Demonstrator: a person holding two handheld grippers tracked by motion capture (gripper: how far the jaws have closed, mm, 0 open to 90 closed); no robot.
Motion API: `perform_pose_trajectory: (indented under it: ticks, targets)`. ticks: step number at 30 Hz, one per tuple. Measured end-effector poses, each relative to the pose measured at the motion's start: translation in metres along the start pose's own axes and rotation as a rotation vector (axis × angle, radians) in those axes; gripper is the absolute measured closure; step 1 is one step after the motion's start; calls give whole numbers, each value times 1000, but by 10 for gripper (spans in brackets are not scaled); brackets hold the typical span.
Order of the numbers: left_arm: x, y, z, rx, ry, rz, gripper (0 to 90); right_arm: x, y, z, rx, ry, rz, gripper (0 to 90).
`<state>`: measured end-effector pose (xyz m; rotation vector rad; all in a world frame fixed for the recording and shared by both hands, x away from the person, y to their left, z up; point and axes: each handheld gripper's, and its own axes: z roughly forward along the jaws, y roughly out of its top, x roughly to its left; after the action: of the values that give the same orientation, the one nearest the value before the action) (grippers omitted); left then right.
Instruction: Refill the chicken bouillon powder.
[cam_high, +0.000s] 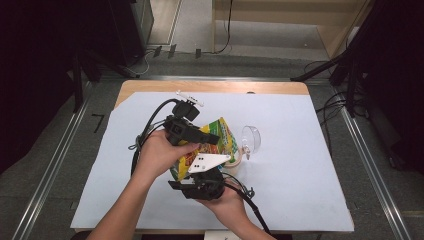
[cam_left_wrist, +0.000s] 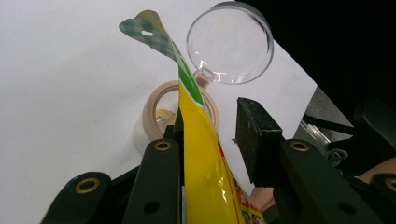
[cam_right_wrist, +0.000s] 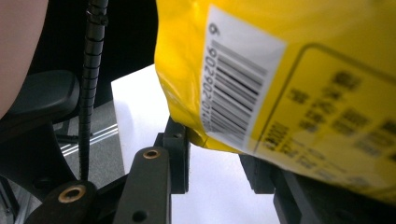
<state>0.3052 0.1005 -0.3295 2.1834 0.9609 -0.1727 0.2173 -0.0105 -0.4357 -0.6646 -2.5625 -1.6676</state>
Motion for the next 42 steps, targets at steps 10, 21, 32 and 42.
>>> perform_pose_trajectory:
  ticks: [10, 21, 32, 42]
  targets:
    - [-1, 0, -2, -4, -6, -18, 707, 3, 0, 0, -16, -9, -25, 673]
    - [0, 0, -2, -10, -6, -26, 700, 2, 0, -1, -16, -5, -27, 671]
    - [-1, 0, -3, -15, -7, -21, 700, 2, 0, -1, -14, -9, -32, 671]
    - [-1, 0, -4, -19, -6, -18, 698, 2, 1, -2, -17, -13, -37, 671]
